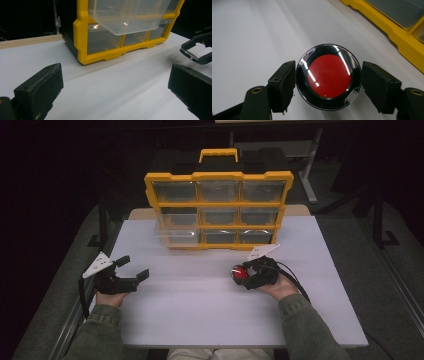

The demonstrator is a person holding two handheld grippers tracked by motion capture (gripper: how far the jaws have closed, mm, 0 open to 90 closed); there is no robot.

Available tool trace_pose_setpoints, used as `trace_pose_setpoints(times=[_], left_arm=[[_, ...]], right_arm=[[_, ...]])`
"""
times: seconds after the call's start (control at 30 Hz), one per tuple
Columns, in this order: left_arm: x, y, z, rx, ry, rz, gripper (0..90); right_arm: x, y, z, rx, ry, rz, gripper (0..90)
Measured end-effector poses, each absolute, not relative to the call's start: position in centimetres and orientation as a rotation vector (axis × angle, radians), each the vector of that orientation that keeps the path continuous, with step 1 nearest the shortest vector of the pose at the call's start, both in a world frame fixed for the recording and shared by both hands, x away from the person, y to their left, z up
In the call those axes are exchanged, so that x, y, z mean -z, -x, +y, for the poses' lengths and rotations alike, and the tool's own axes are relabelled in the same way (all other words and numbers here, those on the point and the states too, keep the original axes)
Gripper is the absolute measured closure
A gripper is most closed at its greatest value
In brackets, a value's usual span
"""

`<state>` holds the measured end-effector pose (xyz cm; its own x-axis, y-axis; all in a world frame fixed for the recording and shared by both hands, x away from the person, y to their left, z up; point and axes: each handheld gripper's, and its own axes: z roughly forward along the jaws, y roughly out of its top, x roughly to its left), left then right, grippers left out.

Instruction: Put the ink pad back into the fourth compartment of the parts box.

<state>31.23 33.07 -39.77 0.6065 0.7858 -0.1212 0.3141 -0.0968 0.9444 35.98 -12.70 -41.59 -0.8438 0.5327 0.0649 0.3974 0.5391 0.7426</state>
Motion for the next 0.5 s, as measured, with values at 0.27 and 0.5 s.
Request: trace_pose_setpoints(times=[0.27, 0.5], left_arm=[[39.8, -31.2, 33.0, -0.508, -1.675, 0.921, 0.0], [39.7, -31.2, 33.0, -0.509, -1.674, 0.920, 0.0]], right_arm=[[39.4, -36.2, -12.8, -1.213, -0.766, 2.594, 28.4], [37.5, -36.6, -12.5, -1.231, -0.740, 2.590, 28.4]])
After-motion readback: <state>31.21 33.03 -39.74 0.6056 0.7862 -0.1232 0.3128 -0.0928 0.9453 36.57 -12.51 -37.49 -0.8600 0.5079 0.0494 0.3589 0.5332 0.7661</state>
